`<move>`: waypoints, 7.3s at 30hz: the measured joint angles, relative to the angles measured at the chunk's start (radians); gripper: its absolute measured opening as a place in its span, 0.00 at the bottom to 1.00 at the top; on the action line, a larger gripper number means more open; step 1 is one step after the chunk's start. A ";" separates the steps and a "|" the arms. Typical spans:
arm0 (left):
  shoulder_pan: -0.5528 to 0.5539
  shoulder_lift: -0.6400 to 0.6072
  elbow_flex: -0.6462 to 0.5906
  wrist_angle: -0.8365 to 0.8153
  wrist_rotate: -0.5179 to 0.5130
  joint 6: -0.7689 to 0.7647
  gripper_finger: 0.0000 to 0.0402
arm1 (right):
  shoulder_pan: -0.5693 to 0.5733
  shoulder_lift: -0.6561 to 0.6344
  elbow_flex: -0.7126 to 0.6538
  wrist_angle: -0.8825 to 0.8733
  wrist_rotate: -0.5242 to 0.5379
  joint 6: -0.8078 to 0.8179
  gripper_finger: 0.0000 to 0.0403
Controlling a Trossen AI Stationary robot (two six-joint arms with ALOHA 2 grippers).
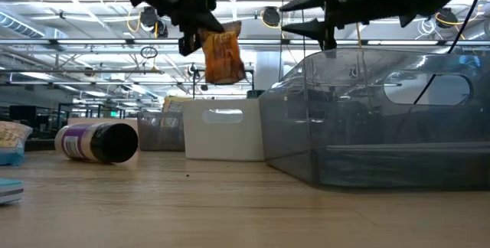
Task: Pick & Place Food Item
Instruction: Put the orange seasoning pack into the white bin, then put the blue noodle pack into the top black bin
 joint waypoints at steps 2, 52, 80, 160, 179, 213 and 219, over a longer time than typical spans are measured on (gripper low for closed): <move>-0.004 -0.002 -0.043 0.063 -0.018 -0.058 0.00 | -0.001 0.000 -0.014 0.007 0.013 0.013 0.39; -0.183 0.204 -0.076 0.162 -0.707 -0.205 0.00 | -0.001 0.001 -0.015 0.018 0.012 0.008 0.39; -0.183 0.262 -0.077 0.245 -0.754 -0.174 0.02 | -0.001 0.001 -0.014 0.000 0.014 0.004 0.39; -0.262 -0.487 -0.077 -0.902 -0.245 -0.174 0.39 | -0.001 0.001 -0.014 -0.027 0.195 0.005 0.39; -0.448 -0.636 -0.238 -0.936 -0.371 -0.388 0.39 | 0.050 0.121 -0.014 0.093 0.191 0.014 0.39; -0.030 -0.433 -0.580 -0.680 -0.260 -0.116 0.39 | 0.058 0.124 -0.014 0.109 0.134 0.046 0.39; 0.030 -0.320 -0.580 -0.680 -0.292 -0.130 0.39 | 0.058 0.124 -0.014 0.109 0.134 0.058 0.39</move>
